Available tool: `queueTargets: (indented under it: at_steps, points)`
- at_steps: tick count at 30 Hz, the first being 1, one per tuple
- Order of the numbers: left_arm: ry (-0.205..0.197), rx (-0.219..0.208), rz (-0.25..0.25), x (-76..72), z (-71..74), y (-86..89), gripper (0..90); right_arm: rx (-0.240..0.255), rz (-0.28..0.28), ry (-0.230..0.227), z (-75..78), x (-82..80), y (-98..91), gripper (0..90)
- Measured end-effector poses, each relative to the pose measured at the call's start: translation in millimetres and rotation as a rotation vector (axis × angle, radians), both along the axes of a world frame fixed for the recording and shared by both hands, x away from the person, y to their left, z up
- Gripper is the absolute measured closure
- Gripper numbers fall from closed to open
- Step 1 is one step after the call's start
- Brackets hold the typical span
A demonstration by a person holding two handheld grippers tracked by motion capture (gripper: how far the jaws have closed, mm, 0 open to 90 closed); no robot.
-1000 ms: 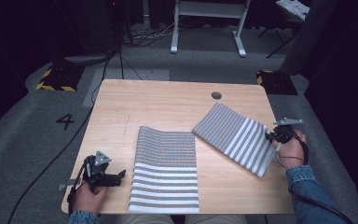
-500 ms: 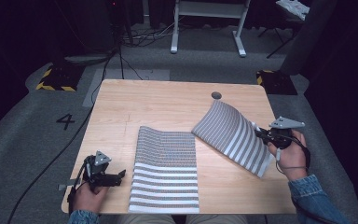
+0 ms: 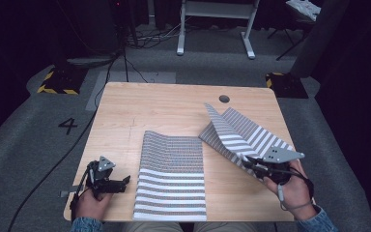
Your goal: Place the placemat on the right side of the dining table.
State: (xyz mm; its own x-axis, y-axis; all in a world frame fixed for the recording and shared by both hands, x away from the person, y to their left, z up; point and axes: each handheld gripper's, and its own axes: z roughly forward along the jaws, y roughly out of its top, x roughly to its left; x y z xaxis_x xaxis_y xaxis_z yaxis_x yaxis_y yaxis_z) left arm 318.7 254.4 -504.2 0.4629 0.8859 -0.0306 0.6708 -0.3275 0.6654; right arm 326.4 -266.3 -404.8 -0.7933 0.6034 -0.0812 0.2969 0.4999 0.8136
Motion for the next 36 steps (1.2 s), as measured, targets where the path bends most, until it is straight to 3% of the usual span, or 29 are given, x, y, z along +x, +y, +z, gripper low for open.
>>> queueTargets:
  at_steps: [2, 4, 8, 11, 12, 14, 15, 16, 17, 18, 19, 20, 21, 22, 23, 24, 26, 27, 31, 33, 36]
  points:
    - [-0.001, 0.0, 0.001, 0.1, 0.0, -0.1, 3.7, 0.024, 0.059, 0.045, -5.2, -14.5, 8.5, 80.9]
    - [0.0, 0.0, 0.0, 0.1, 0.0, 0.0, 3.7, 0.035, 0.085, 0.055, -7.7, -22.2, 12.2, 80.9]
    - [-0.001, 0.0, 0.001, 0.1, 0.0, -0.1, 3.7, 0.032, 0.119, 0.078, -10.9, -35.1, 18.1, 80.9]
    - [-0.001, 0.0, 0.001, 0.1, 0.0, -0.1, 3.7, 0.039, 0.155, 0.114, -12.9, -45.8, 22.5, 80.5]
    - [0.0, 0.0, 0.001, 0.0, 0.0, -0.1, 3.7, 0.027, 0.178, 0.147, -14.6, -51.3, 24.9, 79.2]
    - [0.0, 0.0, 0.001, 0.0, 0.0, -0.1, 3.7, 0.023, 0.187, 0.157, -15.3, -53.2, 25.5, 76.6]
    - [0.0, 0.0, 0.0, 0.0, 0.0, -0.1, 3.7, 0.019, 0.201, 0.19, -17.3, -55.6, 26.8, 69.9]
    - [0.0, 0.0, 0.001, 0.0, 0.0, -0.1, 3.7, 0.022, 0.227, 0.271, -22.5, -60.1, 30.6, 51.8]
    - [0.0, 0.0, 0.001, 0.0, 0.0, -0.1, 3.7, 0.022, 0.227, 0.271, -22.5, -60.1, 30.6, 51.8]
    - [0.0, 0.001, 0.0, 0.0, 0.0, -0.1, 3.7, 0.036, 0.246, 0.296, -24.2, -62.4, 32.4, 44.2]
    - [0.0, 0.0, 0.0, 0.0, 0.0, -0.1, 3.7, 0.046, 0.295, 0.31, -21.8, -65.4, 34.2, 41.3]
    - [0.0, 0.0, 0.0, 0.0, 0.0, -0.1, 3.7, 0.046, 0.295, 0.31, -21.8, -65.4, 34.2, 41.3]
    - [0.0, 0.0, 0.001, 0.0, 0.0, -0.1, 3.7, 0.09, 0.264, 0.264, -14.1, -60.7, 31.2, 39.5]
    - [0.0, 0.0, 0.001, 0.0, 0.0, -0.1, 3.7, 0.09, 0.264, 0.264, -14.1, -60.7, 31.2, 39.5]
    - [0.0, 0.0, 0.001, 0.0, 0.0, -0.1, 3.7, 0.099, 0.196, 0.196, -5.2, -50.4, 23.8, 42.8]
    - [0.0, 0.0, 0.001, 0.0, 0.0, -0.1, 3.7, 0.099, 0.196, 0.196, -5.2, -50.4, 23.8, 42.8]
    - [0.0, 0.0, 0.001, 0.0, 0.0, -0.1, 3.7, 0.099, 0.081, 0.124, 3.8, -33.4, 13.0, 46.7]
    - [0.0, 0.0, 0.001, 0.0, 0.0, -0.1, 3.7, 0.099, 0.081, 0.124, 3.8, -33.4, 13.0, 46.7]
    - [0.0, 0.0, 0.001, 0.0, 0.0, -0.1, 3.7, 0.098, -0.061, 0.112, 6.0, -12.3, 2.4, 47.1]
    - [0.0, 0.0, 0.001, 0.0, 0.0, -0.1, 3.7, 0.088, -0.107, 0.124, 1.4, -3.0, 0.7, 48.3]
    - [0.0, 0.0, 0.001, 0.0, 0.0, -0.1, 3.7, 0.042, -0.176, 0.147, -13.4, 15.5, -1.5, 56.8]
